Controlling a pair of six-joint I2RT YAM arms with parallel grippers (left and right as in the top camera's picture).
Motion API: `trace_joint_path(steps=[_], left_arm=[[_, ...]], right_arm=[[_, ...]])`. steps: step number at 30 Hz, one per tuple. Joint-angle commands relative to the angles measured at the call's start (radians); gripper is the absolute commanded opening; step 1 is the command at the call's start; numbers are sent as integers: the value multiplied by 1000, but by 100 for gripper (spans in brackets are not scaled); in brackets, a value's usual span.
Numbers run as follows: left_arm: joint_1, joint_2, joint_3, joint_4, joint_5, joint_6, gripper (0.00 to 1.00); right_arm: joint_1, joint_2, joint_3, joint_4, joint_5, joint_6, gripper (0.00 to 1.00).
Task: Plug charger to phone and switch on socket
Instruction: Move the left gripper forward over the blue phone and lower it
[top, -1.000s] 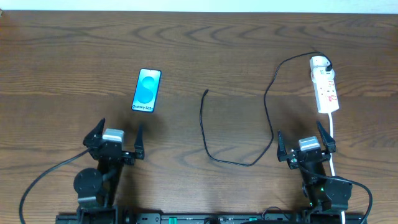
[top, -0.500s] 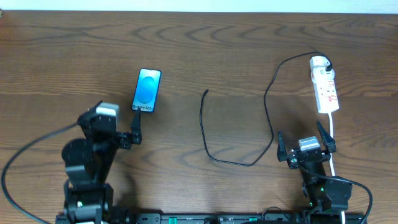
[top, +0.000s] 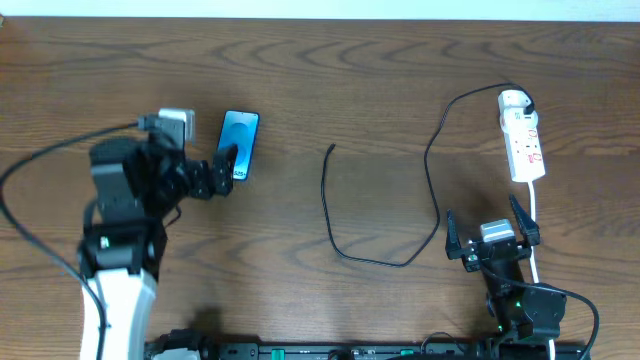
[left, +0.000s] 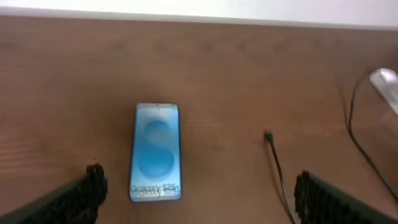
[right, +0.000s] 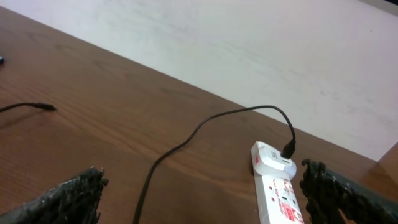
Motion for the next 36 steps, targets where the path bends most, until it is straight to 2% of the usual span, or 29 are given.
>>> trace_joint_path(steps=[1, 9, 16, 22, 31, 36], left_arm=[[3, 97, 138, -84, 27, -11, 98], [3, 304, 436, -347, 23, -10, 98], [3, 454, 607, -531, 12, 21, 98], [4, 504, 610, -523, -57, 20, 98], [-11, 525, 609, -467, -66, 15, 98], [-85, 578, 610, -428, -237, 11, 98]], right_arm=[[3, -5, -2, -4, 3, 18, 99], [3, -5, -2, -4, 3, 18, 99], [3, -5, -2, -4, 3, 18, 99], [3, -5, -2, -4, 3, 18, 99], [3, -5, -2, -4, 3, 18, 99], [3, -5, -2, -4, 3, 18, 99]])
